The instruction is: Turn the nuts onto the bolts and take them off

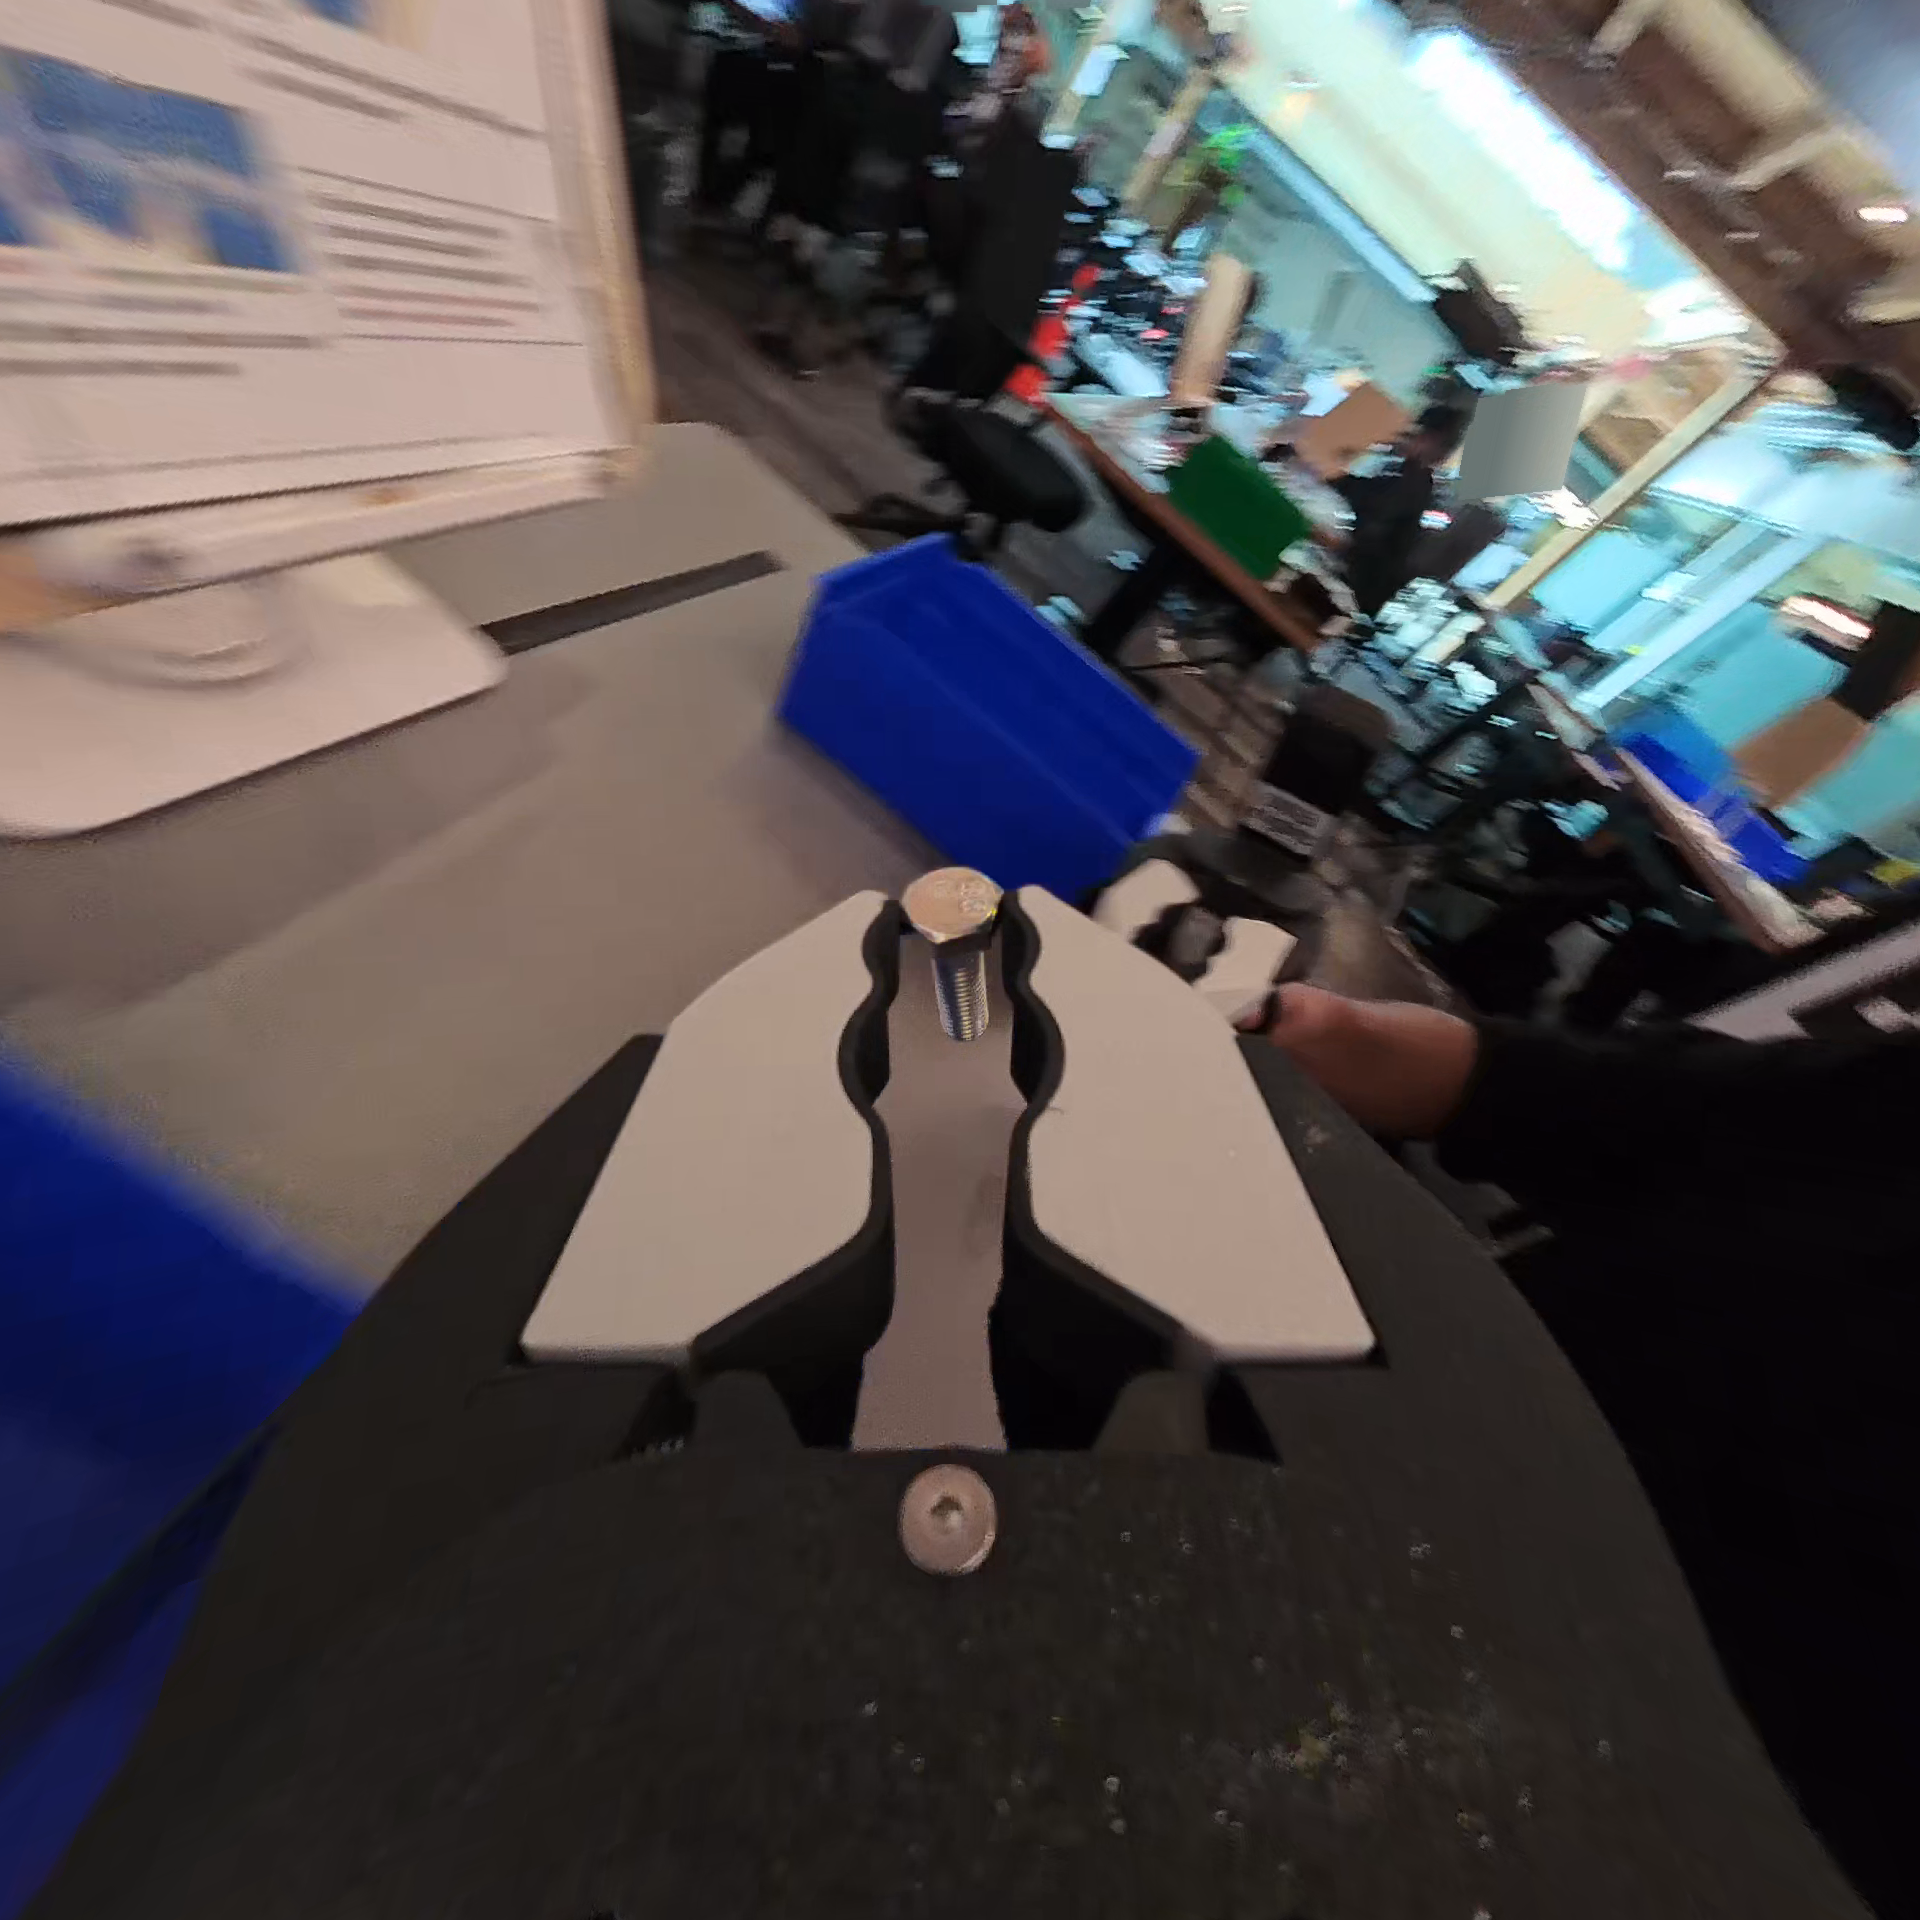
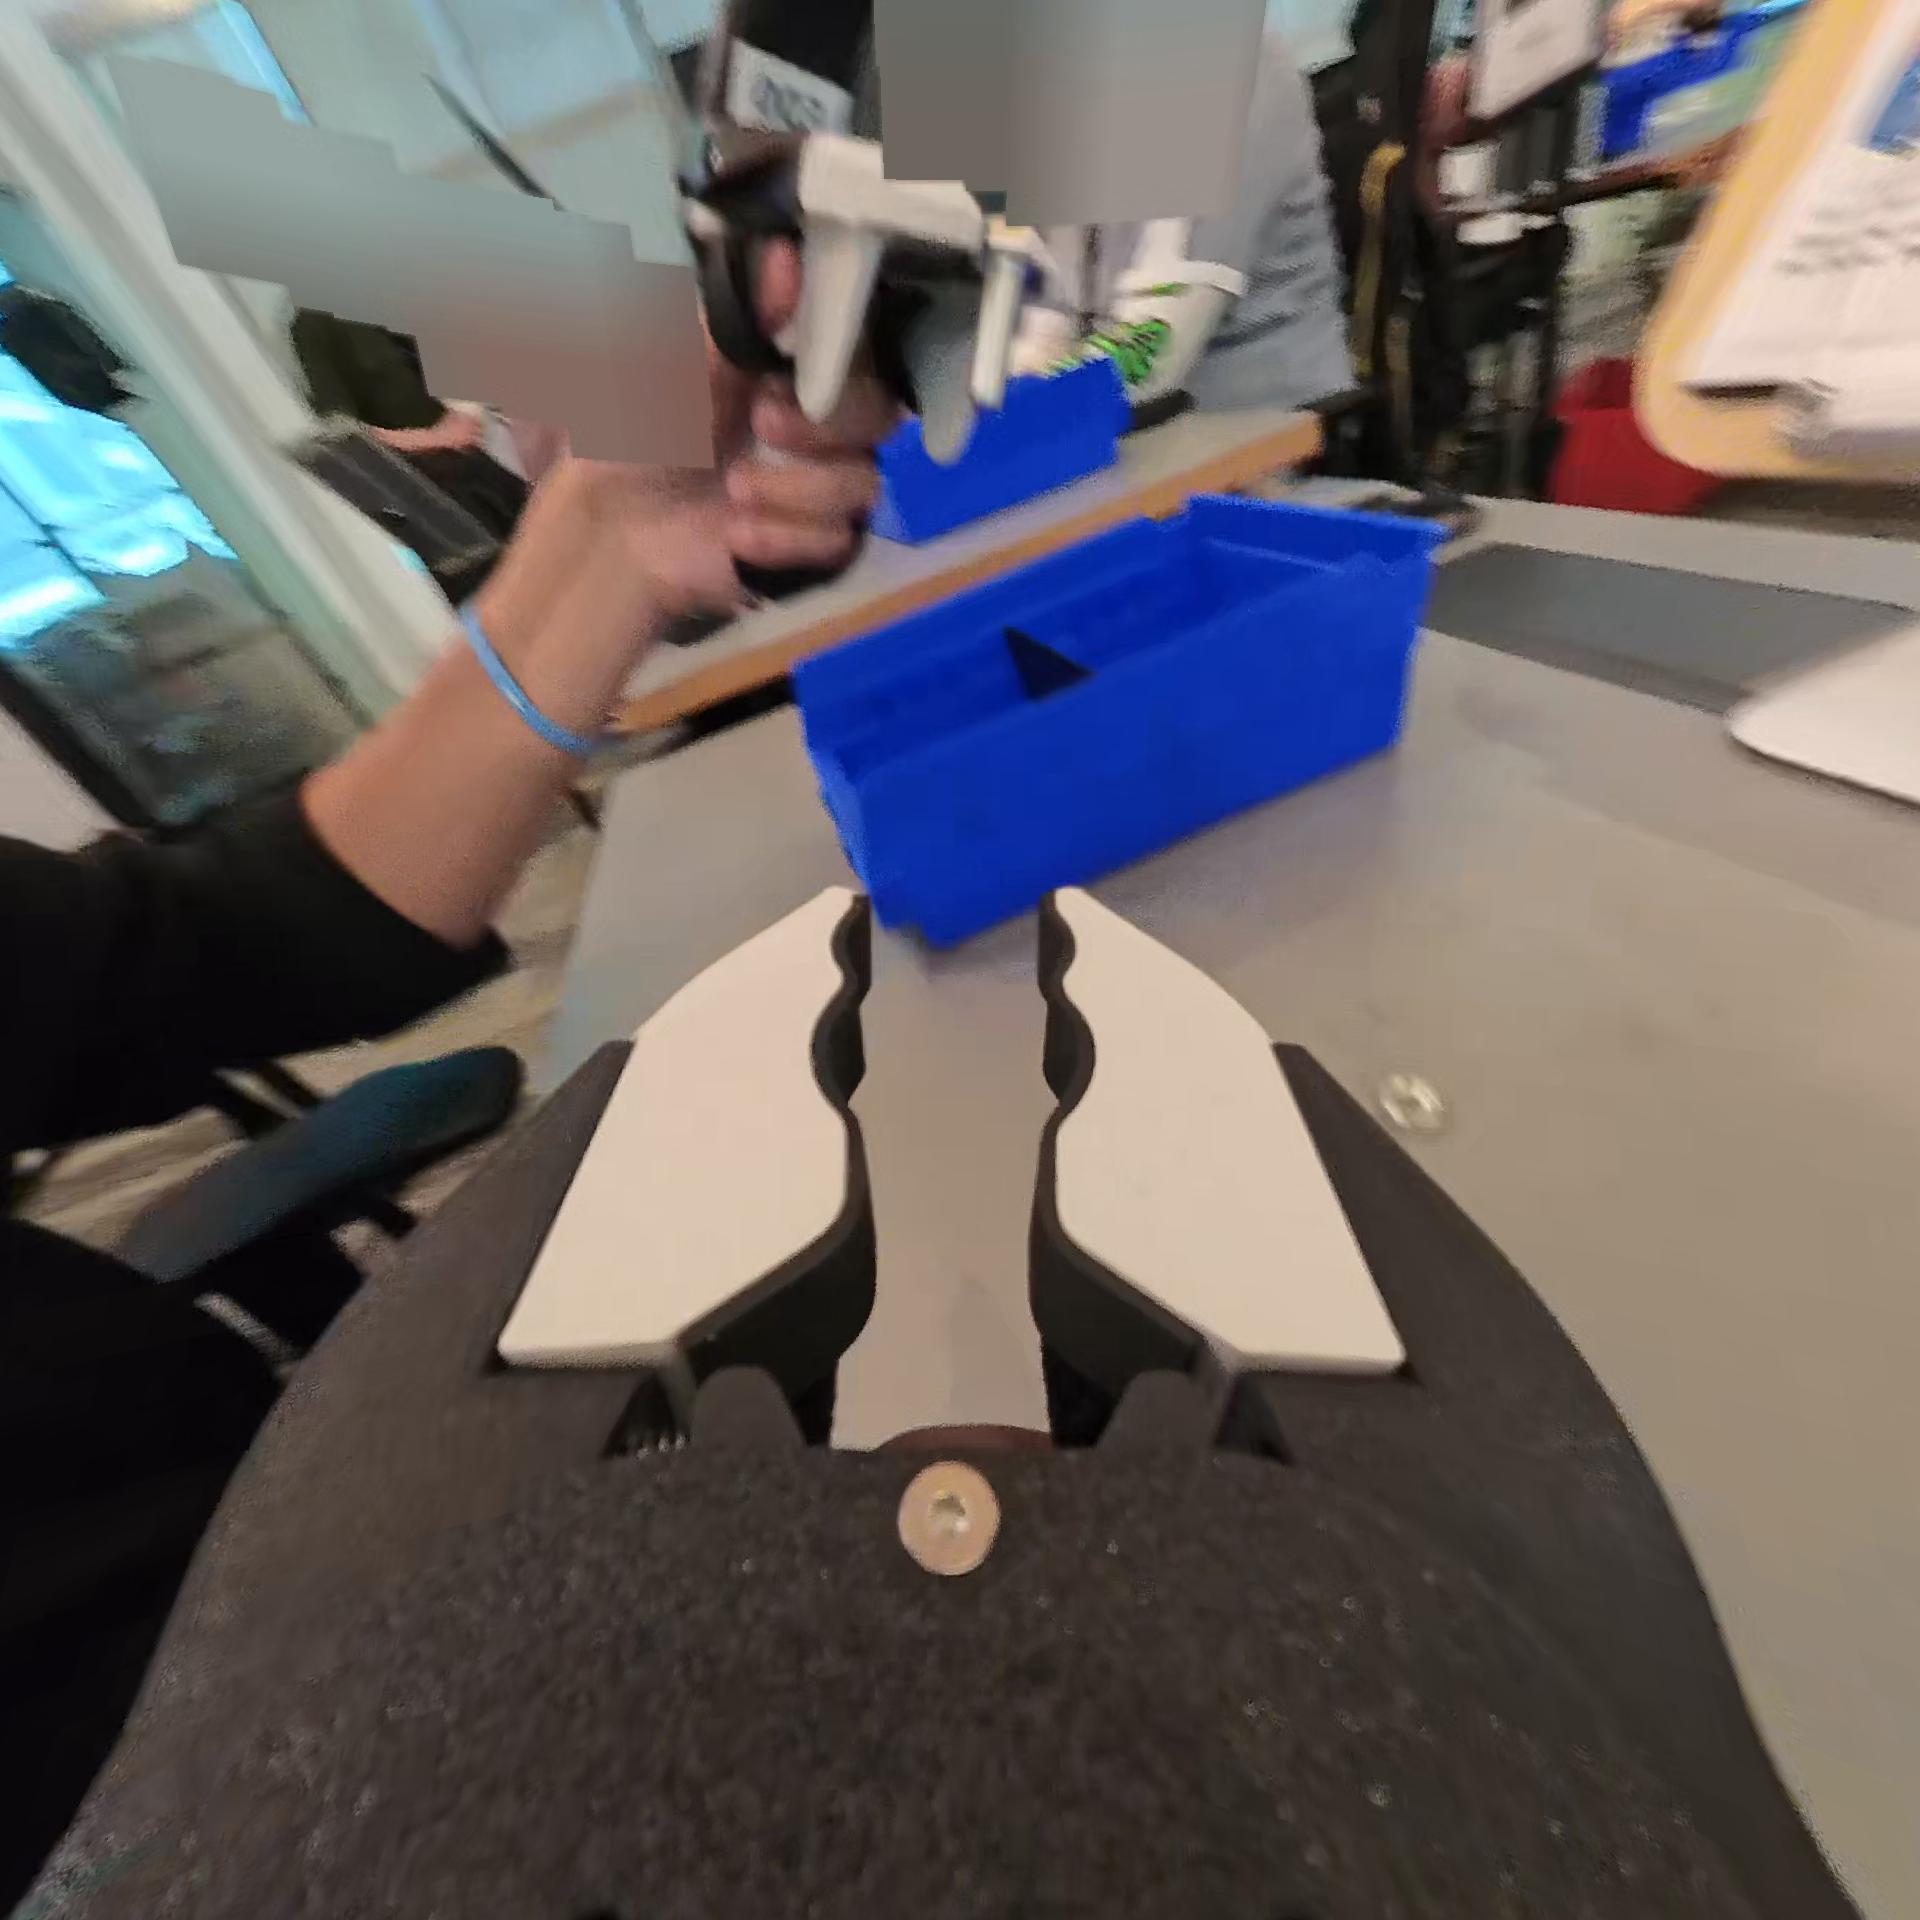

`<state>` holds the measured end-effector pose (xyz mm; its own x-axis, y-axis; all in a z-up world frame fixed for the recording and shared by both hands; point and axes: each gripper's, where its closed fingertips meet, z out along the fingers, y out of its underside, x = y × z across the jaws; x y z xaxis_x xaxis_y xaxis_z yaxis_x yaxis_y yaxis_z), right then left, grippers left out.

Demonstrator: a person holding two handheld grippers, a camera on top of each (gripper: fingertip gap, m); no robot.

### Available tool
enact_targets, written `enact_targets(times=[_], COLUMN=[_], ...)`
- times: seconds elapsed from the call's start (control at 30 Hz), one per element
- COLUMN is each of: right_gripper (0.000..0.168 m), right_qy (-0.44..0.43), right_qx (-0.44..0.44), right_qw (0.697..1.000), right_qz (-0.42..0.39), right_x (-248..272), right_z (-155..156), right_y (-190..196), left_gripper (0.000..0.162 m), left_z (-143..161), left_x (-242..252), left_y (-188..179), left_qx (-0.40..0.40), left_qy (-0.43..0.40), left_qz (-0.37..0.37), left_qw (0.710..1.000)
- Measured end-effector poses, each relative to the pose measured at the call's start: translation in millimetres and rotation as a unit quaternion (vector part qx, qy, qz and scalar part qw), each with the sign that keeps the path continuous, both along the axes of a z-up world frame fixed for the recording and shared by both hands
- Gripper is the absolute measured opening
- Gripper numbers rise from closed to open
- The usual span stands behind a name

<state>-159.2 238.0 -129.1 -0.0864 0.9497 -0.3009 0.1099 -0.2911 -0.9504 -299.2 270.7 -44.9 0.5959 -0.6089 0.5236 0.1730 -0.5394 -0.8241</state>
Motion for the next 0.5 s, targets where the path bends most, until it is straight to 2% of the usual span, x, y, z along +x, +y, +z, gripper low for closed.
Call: enact_targets(times=[0.1, 0.2, 0.3, 0.37, 0.47, 0.5], right_gripper=[0.034, 0.034, 0.034, 0.033, 0.010, 0.010], right_qy=[0.032, 0.065, 0.109, 0.109, 0.096, 0.090], right_qx=[-0.031, -0.066, -0.120, -0.130, -0.121, -0.122], right_qw=[0.996, 0.992, 0.981, 0.980, 0.983, 0.983], right_qz=[0.075, 0.081, 0.107, 0.109, 0.104, 0.103], right_x=[-26.0, -35.3, -28.7, -24.0, -19.9, -19.4], right_z=[28.3, 43.3, 54.4, 53.3, 47.4, 45.5], right_y=[-13.6, -11.2, -14.1, -13.1, -11.1, -10.5], left_gripper=[0.018, 0.017, 0.017, 0.017, 0.018, 0.018], left_z=[8.9, 9.5, -4.4, -6.1, -13.8, -15.2], left_x=[66.8, 104.8, 121.3, 125.7, 130.9, 132.1], left_y=[-13.6, -21.0, -20.9, -22.2, -21.5, -20.9], left_qx=[0.034, 0.056, 0.044, 0.047, 0.035, 0.034], left_qy=[-0.041, -0.055, -0.022, -0.028, -0.031, -0.034], left_qz=[-0.075, -0.108, -0.118, -0.124, -0.131, -0.130], left_qw=[0.996, 0.991, 0.992, 0.991, 0.990, 0.990])
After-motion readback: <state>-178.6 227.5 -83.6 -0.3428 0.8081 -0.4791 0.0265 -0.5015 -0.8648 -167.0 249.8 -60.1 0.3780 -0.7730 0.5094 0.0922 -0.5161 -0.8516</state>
